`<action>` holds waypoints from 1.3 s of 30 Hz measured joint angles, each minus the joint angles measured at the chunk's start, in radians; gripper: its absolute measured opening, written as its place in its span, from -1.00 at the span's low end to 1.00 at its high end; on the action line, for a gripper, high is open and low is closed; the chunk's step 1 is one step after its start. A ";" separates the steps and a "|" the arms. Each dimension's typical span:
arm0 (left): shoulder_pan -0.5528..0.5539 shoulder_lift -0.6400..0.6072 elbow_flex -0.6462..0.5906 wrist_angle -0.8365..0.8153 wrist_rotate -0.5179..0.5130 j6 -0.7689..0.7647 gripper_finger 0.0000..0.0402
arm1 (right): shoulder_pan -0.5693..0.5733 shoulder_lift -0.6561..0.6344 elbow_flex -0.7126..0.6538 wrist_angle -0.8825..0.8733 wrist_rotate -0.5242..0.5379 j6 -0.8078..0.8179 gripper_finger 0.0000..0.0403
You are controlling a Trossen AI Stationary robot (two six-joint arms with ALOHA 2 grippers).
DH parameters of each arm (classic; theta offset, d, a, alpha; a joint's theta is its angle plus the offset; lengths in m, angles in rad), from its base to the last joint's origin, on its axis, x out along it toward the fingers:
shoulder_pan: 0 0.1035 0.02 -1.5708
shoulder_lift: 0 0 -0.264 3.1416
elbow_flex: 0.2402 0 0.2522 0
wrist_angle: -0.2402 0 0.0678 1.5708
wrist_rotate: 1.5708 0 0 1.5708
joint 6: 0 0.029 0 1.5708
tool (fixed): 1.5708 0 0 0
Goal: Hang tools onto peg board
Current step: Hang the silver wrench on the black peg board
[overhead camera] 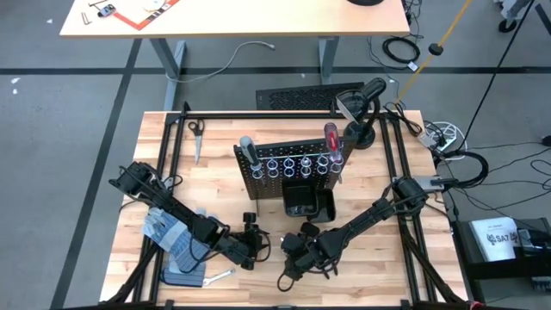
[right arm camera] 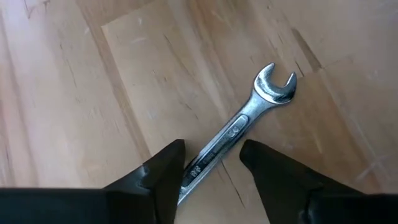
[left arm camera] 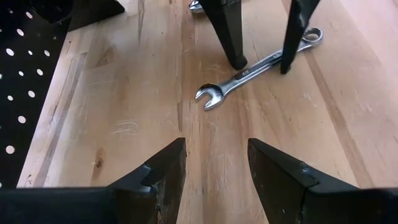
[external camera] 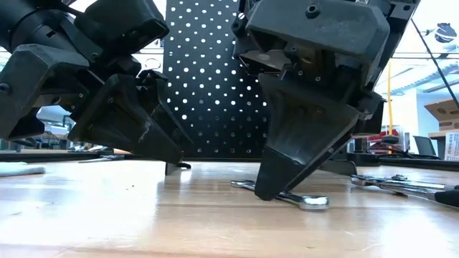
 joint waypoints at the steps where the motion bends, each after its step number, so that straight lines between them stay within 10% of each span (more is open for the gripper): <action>1: 0.000 0.000 0.000 0.000 0.000 0.000 -0.09 | 0.000 0.000 0.000 -0.001 -0.001 -0.001 -0.19; 14: 0.000 0.000 0.000 0.000 0.000 0.000 -0.09 | 0.000 0.002 -0.002 0.006 -0.045 -0.044 -0.97; 39: 0.000 0.000 0.000 -0.017 0.000 0.001 -0.09 | 0.035 -0.035 0.021 0.204 0.012 -0.300 -1.00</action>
